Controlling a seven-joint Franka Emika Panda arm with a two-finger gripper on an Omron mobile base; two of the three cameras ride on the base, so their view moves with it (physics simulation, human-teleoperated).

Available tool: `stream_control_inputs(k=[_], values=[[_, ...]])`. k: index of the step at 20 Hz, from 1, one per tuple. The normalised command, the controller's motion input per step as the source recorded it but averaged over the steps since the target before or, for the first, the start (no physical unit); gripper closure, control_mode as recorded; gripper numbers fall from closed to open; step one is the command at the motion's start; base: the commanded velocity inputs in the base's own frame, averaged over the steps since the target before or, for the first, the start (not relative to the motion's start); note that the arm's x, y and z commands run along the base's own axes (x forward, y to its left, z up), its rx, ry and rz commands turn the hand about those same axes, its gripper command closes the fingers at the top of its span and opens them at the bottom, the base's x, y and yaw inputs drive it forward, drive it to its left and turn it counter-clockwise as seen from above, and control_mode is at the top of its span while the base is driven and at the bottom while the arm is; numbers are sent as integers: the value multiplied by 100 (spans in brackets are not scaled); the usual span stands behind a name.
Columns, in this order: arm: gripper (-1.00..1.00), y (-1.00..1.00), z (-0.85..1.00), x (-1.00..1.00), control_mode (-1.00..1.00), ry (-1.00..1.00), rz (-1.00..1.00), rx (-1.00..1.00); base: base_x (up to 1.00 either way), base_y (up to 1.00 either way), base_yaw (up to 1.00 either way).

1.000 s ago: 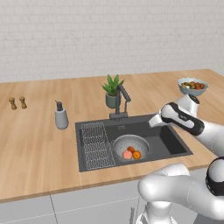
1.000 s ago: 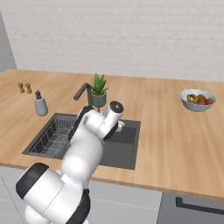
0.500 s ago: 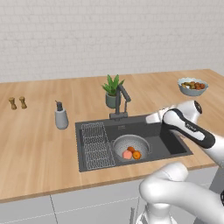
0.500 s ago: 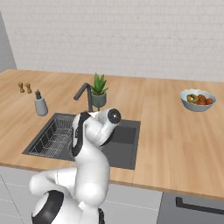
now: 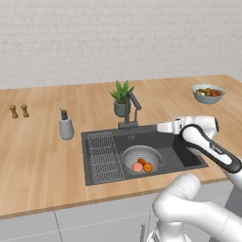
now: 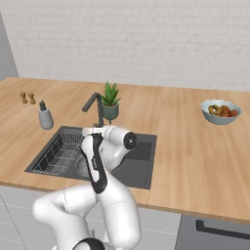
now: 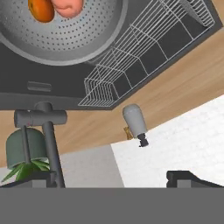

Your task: Put the colander in the sink, put the tangerine, tangerine, peach in the colander, and turn on the sink faucet and pour water over the colander.

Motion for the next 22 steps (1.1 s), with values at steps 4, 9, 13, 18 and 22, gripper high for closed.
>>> stream_control_inputs(k=[4,9,13,18,22], values=[[-100,-3,14,17,-100,-34,16,-14,0,0,0],[-100,-13,1,16,-100,-29,5,-22,0,0,0],[-100,-15,0,16,-100,-28,0,-28,0,0,0],[-100,-14,-7,21,-100,-22,7,-21,0,0,0],[-100,-28,6,6,-100,6,-5,-5,0,0,0]])
